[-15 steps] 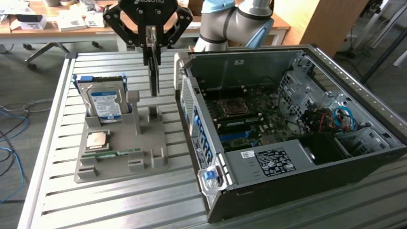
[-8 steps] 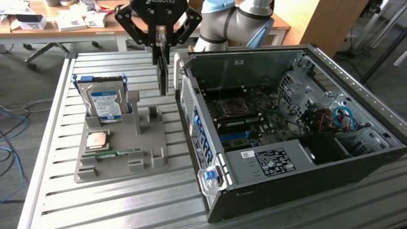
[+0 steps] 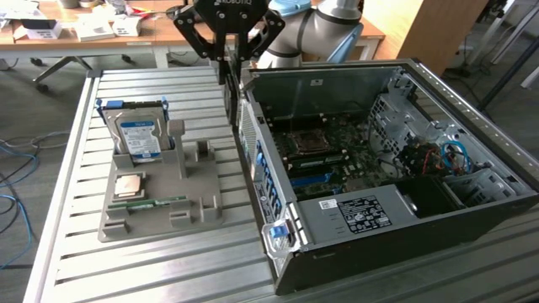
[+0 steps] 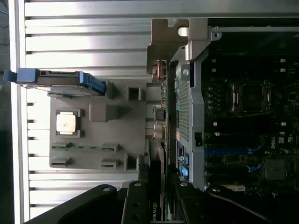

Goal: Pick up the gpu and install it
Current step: 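Pick up the gpu and move the gpu toward the slot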

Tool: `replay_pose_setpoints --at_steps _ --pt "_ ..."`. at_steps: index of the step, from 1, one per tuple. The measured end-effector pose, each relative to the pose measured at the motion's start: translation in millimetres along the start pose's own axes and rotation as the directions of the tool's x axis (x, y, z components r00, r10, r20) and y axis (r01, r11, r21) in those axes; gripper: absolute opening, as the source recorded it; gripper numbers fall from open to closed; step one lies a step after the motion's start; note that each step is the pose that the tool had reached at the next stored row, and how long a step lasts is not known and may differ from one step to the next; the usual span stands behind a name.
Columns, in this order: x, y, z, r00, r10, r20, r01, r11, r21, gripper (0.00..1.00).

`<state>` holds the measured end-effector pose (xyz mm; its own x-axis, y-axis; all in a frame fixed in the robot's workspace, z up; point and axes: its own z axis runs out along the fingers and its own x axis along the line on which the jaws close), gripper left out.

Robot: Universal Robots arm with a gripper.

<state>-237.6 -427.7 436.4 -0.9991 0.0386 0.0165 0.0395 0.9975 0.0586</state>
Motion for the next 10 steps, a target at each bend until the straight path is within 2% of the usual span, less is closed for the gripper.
replay_pose_setpoints --at_steps 10 --pt "-34.7 1.4 -0.5 1.0 0.0 -0.0001 0.0 1.0 -0.0011 0.26"
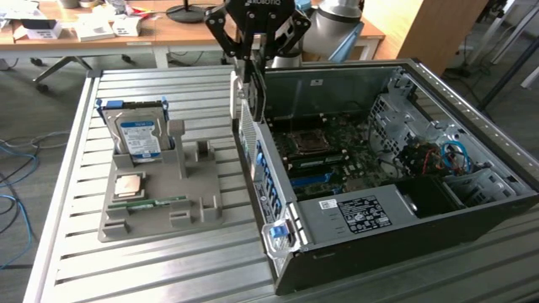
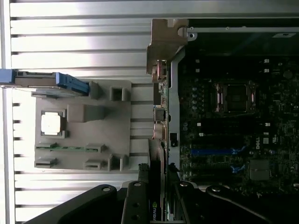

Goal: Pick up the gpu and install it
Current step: 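Pick up the gpu and move the gpu toward the slot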

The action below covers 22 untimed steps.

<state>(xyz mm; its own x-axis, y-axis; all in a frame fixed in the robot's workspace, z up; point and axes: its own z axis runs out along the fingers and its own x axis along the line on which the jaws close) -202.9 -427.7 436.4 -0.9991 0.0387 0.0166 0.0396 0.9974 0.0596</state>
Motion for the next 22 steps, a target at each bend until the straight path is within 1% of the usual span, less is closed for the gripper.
replay_pose_setpoints --at_steps 14,22 --pt "-55.7 2.2 -0.7 1.0 0.0 0.0 0.0 1.0 -0.0011 0.26" --pt "-85.3 3.4 -1.2 1.0 0.0 0.0 0.0 1.0 -0.001 0.26"
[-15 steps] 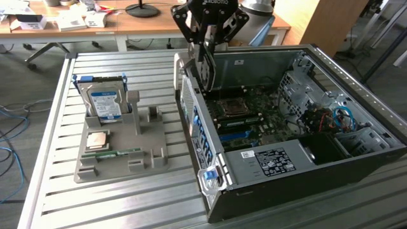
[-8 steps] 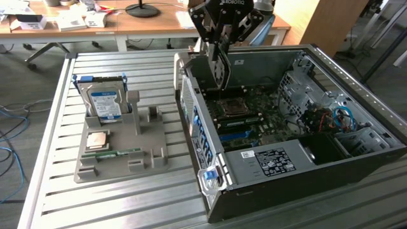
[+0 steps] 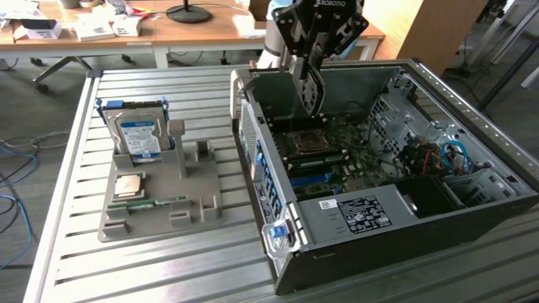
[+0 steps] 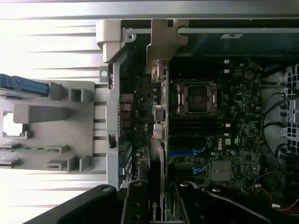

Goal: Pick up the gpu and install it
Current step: 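Pick up the gpu and move the gpu toward the slot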

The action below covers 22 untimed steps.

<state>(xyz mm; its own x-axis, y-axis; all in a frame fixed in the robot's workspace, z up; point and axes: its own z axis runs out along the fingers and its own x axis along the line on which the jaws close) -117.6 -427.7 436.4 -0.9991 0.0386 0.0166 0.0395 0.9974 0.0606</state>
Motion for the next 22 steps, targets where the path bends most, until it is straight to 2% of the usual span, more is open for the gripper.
replay_pose_setpoints --at_steps 12,22 --pt "-42.9 1.7 -0.6 1.0 0.0 0.0 0.0 1.0 0.0 0.26" --pt "-72.4 2.8 -1.0 1.0 0.0 0.0 0.0 1.0 0.0 0.26"
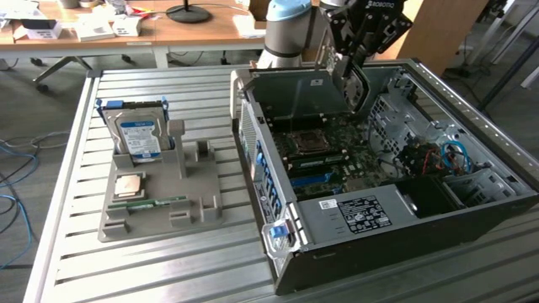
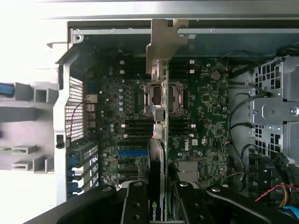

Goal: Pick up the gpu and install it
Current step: 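Pick up the gpu and move the gpu toward the slot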

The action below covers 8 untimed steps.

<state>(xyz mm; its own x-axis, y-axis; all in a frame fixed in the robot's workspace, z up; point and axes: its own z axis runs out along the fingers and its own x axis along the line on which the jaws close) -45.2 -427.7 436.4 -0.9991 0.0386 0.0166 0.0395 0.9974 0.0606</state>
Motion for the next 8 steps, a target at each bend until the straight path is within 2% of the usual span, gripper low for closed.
replay_pose_setpoints --at_steps 8 --pt "-23.9 0.9 -0.3 1.0 0.0 0.0 0.0 1.0 0.0 0.26"
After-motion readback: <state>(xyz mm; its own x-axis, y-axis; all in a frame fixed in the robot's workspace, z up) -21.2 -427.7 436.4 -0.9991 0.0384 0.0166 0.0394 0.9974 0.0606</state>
